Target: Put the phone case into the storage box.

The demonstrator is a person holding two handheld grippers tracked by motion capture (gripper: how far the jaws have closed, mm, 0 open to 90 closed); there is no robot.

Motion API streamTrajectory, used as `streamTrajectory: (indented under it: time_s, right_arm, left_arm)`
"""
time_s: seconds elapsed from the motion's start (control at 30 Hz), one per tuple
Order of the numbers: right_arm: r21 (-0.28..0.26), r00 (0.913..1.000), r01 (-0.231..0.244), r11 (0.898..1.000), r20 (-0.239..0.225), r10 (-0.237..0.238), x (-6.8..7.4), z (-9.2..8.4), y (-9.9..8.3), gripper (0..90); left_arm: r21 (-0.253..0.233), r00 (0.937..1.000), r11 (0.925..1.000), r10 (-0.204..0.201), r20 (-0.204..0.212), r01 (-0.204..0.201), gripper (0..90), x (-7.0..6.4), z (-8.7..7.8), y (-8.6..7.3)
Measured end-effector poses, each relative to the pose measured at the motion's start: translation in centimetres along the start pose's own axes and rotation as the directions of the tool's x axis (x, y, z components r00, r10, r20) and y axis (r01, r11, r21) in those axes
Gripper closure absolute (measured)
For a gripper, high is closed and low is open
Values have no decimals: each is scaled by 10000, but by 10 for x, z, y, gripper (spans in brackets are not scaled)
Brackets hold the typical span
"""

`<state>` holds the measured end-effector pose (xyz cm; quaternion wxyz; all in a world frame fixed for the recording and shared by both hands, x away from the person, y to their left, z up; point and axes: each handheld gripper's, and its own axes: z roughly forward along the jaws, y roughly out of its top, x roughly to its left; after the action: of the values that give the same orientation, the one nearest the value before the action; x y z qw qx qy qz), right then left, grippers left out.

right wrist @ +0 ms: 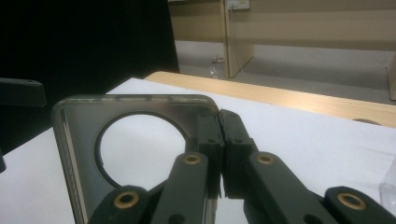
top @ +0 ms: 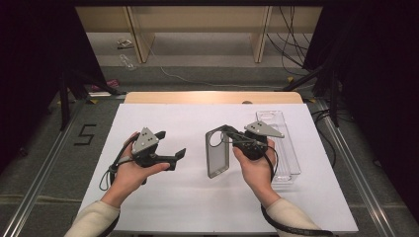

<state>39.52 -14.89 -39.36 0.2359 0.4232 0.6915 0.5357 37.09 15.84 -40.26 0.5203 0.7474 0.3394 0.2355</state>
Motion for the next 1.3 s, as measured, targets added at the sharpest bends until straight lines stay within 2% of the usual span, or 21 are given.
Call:
streamTrajectory:
  time_s: [0.33,0.73,1.3]
  right_arm:
    - [-80,10000,24,10000,79,-23,-4,-3,4,890]
    - [-185,9999,-2,9998,161,5,-9,-6,8,890]
    - [-376,9994,-62,9993,326,75,-17,-11,14,890]
  left_arm:
    - [241,9997,9997,84,-235,-79,10,7,-6,-7]
    - [283,9987,9996,96,-493,-82,4,14,-12,-12]
    - [297,9987,9996,52,-509,-37,4,16,-14,-15]
